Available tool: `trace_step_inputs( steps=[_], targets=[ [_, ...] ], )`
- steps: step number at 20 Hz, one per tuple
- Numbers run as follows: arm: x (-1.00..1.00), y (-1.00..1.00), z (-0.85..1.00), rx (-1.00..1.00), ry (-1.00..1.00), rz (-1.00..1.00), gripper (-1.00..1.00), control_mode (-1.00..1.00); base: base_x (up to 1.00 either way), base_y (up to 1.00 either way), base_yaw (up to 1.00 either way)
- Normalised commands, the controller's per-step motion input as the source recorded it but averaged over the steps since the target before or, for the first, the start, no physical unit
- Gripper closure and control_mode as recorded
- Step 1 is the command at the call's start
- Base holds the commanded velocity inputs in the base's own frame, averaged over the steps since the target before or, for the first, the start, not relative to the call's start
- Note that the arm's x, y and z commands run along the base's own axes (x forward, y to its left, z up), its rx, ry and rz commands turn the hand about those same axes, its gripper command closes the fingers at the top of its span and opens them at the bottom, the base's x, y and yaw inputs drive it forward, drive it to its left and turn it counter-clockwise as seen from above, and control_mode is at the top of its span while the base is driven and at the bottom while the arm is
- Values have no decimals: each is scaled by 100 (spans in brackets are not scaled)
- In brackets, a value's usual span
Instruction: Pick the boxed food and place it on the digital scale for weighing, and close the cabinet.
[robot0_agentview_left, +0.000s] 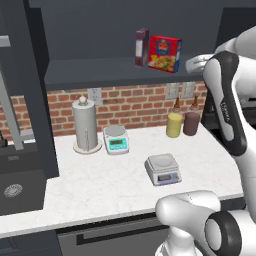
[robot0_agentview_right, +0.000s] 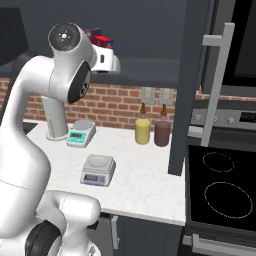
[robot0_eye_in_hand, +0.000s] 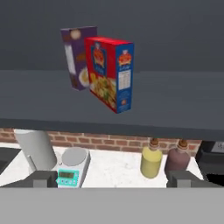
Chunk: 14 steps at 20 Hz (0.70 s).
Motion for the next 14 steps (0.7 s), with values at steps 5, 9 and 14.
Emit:
trace_step_inputs(
  steps=[5, 9, 14],
  targets=[
    [49, -3, -10, 6, 0, 0, -100, -100, 0, 0, 0],
    [52, 0, -18, 4, -1, 2, -100, -100, 0, 0, 0],
    [67, 0, -10, 0, -3, 1, -100, -100, 0, 0, 0]
  ],
)
